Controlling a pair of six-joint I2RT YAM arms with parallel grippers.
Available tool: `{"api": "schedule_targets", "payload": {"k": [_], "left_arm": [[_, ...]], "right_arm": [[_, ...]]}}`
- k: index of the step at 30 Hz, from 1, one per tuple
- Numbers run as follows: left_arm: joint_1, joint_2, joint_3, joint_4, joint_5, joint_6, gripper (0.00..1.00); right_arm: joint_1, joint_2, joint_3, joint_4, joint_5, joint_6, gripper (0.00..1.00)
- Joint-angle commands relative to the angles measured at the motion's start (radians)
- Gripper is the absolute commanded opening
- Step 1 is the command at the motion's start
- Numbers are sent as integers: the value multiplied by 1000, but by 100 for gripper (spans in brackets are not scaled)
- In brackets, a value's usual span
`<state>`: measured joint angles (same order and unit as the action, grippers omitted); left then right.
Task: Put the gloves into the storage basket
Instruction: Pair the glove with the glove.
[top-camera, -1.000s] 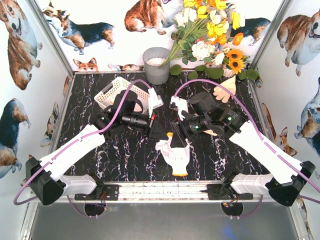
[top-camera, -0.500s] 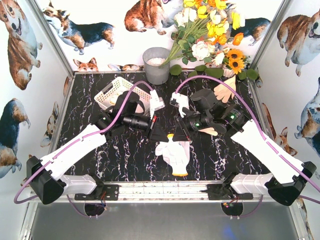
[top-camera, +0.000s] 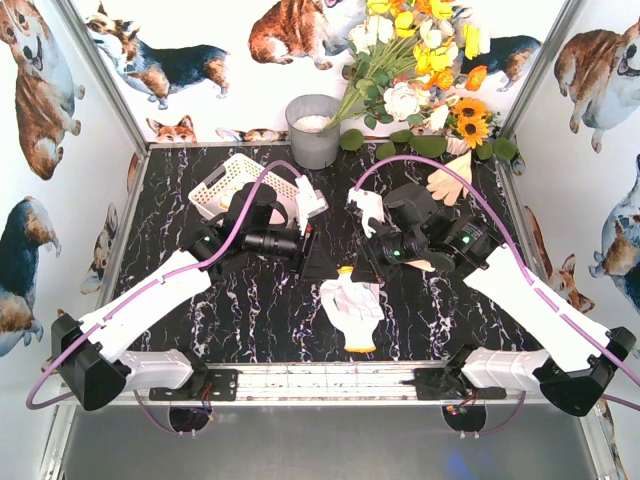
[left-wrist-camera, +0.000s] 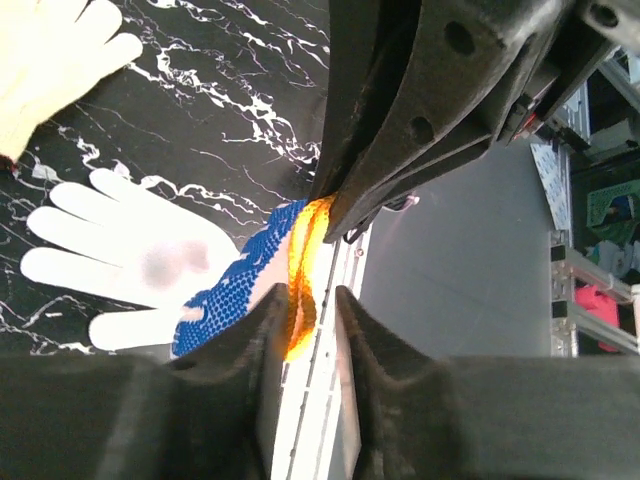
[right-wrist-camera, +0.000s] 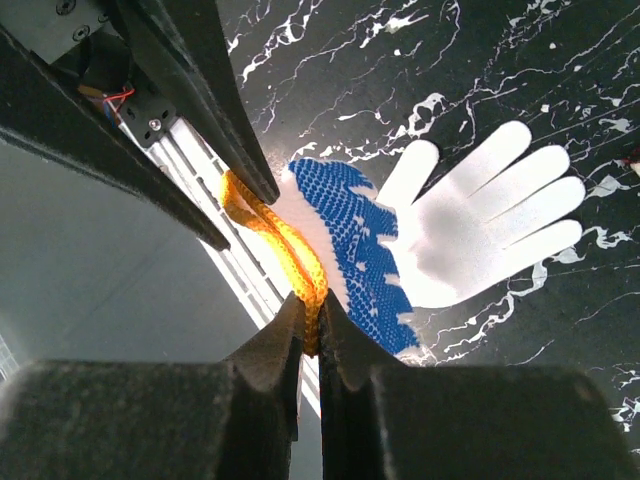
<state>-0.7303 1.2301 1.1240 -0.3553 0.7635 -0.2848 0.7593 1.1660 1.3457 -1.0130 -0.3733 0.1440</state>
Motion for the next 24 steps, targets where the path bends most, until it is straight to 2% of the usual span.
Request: {"api": "schedule_targets", "payload": {"k": [1, 4, 8, 14, 24], "left_arm": [[-3, -11, 8, 16, -26, 11, 14], [-3, 7, 16, 10, -23, 15, 0], [-3, 26, 22, 15, -41, 22, 0], [-3, 68, 47, 64, -62, 9, 0], [23, 138, 136, 47, -226, 54, 0]], "right_arm": [[6, -23, -10, 43, 39, 4, 0], [6, -20, -16, 46, 73, 10, 0], [0, -24, -28, 58, 143, 11, 0], [-41, -19, -36, 99, 136, 10, 0], [-128, 13, -1, 135, 171, -42, 0]]}}
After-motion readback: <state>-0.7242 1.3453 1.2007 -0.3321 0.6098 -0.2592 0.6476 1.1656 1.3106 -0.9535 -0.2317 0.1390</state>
